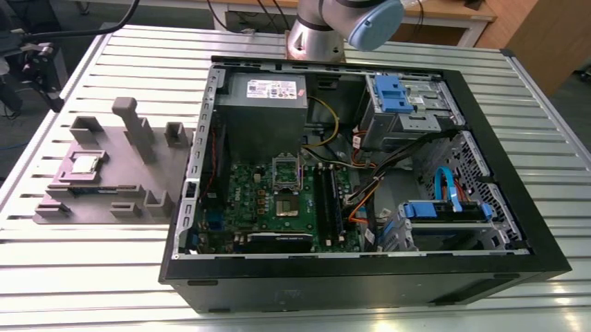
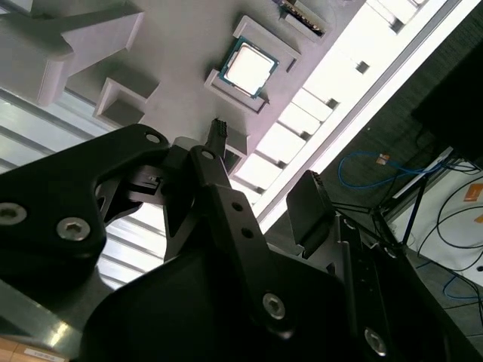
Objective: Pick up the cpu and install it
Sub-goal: 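Pick up the cpu and move it towards the insertion slot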
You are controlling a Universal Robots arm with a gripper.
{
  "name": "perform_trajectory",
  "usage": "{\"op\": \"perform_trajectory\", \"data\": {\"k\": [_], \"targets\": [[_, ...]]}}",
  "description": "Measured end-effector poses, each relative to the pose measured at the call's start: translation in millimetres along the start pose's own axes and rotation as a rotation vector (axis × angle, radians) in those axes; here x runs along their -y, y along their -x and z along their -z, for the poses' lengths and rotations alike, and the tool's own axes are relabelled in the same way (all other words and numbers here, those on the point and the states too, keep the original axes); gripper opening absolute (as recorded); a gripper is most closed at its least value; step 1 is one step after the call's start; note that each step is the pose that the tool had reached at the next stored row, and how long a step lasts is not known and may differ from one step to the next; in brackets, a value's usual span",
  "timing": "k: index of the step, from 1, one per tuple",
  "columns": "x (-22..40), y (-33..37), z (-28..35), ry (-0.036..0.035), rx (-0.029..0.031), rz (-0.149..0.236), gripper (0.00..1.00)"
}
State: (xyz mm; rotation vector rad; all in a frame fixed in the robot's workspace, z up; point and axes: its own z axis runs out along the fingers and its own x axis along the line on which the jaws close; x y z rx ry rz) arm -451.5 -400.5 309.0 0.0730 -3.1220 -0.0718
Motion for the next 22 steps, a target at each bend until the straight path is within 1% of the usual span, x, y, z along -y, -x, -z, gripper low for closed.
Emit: {"op": "perform_trajectory", "data": {"k": [22], "targets": [[0.6,0.1,-6.1,0.0001,0.0001,0.000,0.59]]}}
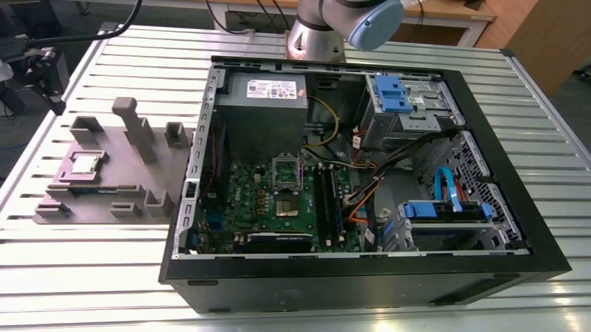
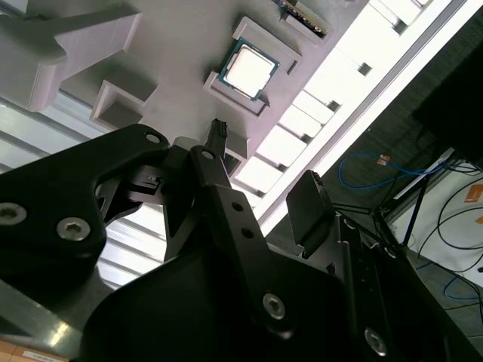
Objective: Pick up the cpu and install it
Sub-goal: 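Pick up the cpu and move it towards the insertion slot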
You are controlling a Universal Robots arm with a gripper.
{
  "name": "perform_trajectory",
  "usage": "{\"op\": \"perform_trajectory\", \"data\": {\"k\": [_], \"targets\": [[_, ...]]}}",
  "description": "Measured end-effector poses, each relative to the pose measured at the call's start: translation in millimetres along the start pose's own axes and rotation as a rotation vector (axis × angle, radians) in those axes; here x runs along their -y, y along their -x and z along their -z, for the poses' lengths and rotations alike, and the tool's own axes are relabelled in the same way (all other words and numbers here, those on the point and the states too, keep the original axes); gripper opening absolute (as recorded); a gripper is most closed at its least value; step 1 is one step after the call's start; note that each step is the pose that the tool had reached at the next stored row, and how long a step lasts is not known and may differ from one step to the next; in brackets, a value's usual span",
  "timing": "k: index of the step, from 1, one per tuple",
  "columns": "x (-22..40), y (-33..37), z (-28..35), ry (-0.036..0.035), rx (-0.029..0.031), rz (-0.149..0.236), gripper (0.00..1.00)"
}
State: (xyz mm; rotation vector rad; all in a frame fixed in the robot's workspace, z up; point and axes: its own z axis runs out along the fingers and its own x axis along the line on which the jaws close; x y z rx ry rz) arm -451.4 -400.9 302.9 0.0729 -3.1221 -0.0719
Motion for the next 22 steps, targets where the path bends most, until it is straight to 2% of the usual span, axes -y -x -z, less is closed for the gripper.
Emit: {"op": "perform_trajectory", "data": {"k": [18,22], "targets": [[2.2,0.0,-3.9,0.0020,0.0002,0.000,0.59],[4.3,-0.1,-4.7,0.0029,0.0001,0.000,0.59]]}}
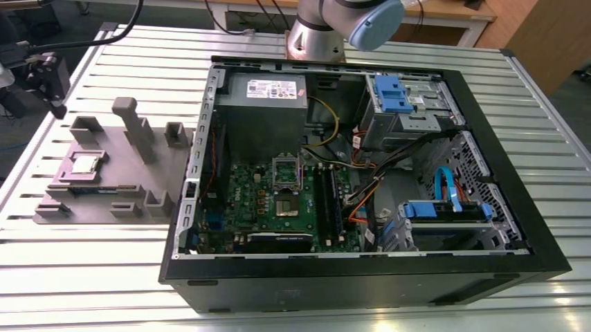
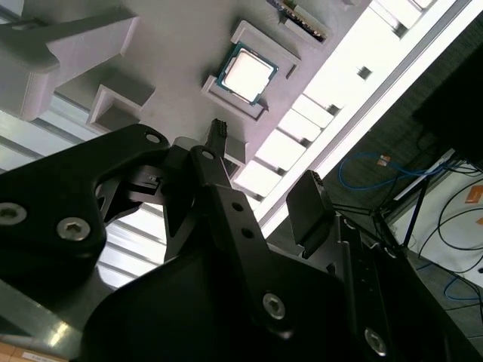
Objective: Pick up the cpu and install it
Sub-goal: 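Pick up the cpu and move it towards the insertion slot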
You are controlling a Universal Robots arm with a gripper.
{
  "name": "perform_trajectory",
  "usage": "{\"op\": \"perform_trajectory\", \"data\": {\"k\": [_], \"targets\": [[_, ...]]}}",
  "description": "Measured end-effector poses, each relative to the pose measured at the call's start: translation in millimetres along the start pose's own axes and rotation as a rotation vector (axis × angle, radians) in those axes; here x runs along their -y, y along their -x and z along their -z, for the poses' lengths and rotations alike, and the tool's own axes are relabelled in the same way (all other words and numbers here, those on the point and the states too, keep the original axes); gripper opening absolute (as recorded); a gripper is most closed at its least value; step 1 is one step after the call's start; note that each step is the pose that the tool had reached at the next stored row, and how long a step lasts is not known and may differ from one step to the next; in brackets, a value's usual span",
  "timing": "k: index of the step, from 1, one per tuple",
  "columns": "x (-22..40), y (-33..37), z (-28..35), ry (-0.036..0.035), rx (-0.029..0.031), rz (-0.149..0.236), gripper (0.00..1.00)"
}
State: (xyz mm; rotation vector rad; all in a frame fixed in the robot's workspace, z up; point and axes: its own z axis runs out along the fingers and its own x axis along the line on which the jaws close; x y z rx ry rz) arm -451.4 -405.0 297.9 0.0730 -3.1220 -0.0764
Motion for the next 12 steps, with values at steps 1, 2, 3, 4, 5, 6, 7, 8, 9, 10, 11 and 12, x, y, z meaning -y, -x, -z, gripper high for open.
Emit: {"op": "perform_trajectory", "data": {"k": [1,2,3,4,5,6,7,8,9,10,11,12], "targets": [[0.7,0.0,-0.4,0.0003,0.0001,0.000,0.59],[1.2,0.0,-0.8,0.0004,0.0001,0.000,0.59],[1.6,0.0,-1.4,0.0005,0.0002,0.000,0.59],[2.0,0.0,-1.8,0.0005,0.0001,0.000,0.59],[2.4,0.0,-2.1,0.0006,0.0000,0.000,0.59],[2.8,0.0,-2.4,0.0007,0.0001,0.000,0.59],[3.2,0.0,-2.7,0.0010,0.0002,0.000,0.59],[3.6,0.0,-3.0,0.0012,0.0001,0.000,0.59],[4.1,0.1,-3.3,0.0015,0.0000,0.000,0.59],[4.4,0.1,-3.6,0.0016,-0.0001,0.000,0.59],[4.7,0.2,-4.0,0.0016,-0.0003,0.000,0.59],[5.0,0.2,-4.3,0.0018,-0.0004,0.000,0.59]]}}
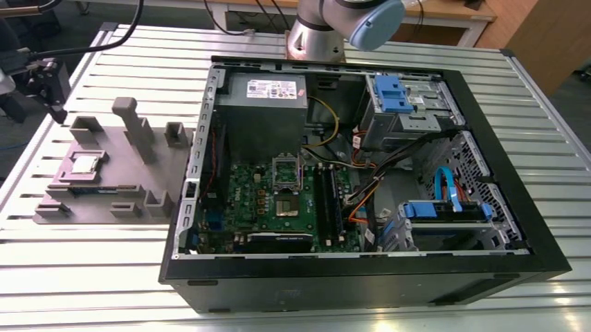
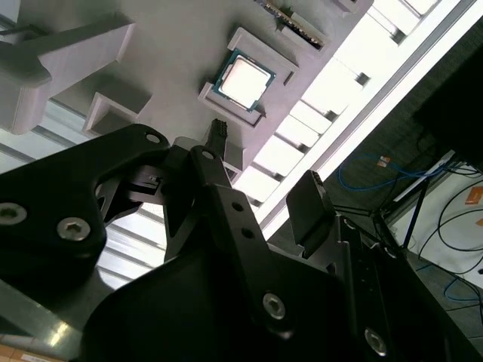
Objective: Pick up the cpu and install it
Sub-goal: 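Pick up the cpu and move it towards the insertion slot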
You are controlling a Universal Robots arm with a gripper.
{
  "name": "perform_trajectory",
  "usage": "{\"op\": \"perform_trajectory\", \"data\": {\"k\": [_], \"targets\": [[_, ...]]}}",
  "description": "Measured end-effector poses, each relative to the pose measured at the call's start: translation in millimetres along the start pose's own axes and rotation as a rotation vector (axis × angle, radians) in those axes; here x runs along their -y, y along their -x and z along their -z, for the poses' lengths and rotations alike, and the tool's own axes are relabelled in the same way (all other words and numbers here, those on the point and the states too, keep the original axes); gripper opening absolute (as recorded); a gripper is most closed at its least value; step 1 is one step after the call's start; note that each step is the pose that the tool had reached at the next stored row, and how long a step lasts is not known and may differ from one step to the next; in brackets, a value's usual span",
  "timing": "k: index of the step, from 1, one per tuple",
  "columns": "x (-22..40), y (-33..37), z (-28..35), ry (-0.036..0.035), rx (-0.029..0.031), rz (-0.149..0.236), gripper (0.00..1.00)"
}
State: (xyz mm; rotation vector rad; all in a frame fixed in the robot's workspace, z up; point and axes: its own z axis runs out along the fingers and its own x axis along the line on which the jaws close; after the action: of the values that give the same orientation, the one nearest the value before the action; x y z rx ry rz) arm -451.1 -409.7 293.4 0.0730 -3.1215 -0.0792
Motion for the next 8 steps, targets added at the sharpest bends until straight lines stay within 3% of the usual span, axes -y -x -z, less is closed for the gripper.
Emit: {"op": "perform_trajectory", "data": {"k": [8], "targets": [[1.9,0.3,-2.4,0.0013,-0.0003,0.000,0.59]]}}
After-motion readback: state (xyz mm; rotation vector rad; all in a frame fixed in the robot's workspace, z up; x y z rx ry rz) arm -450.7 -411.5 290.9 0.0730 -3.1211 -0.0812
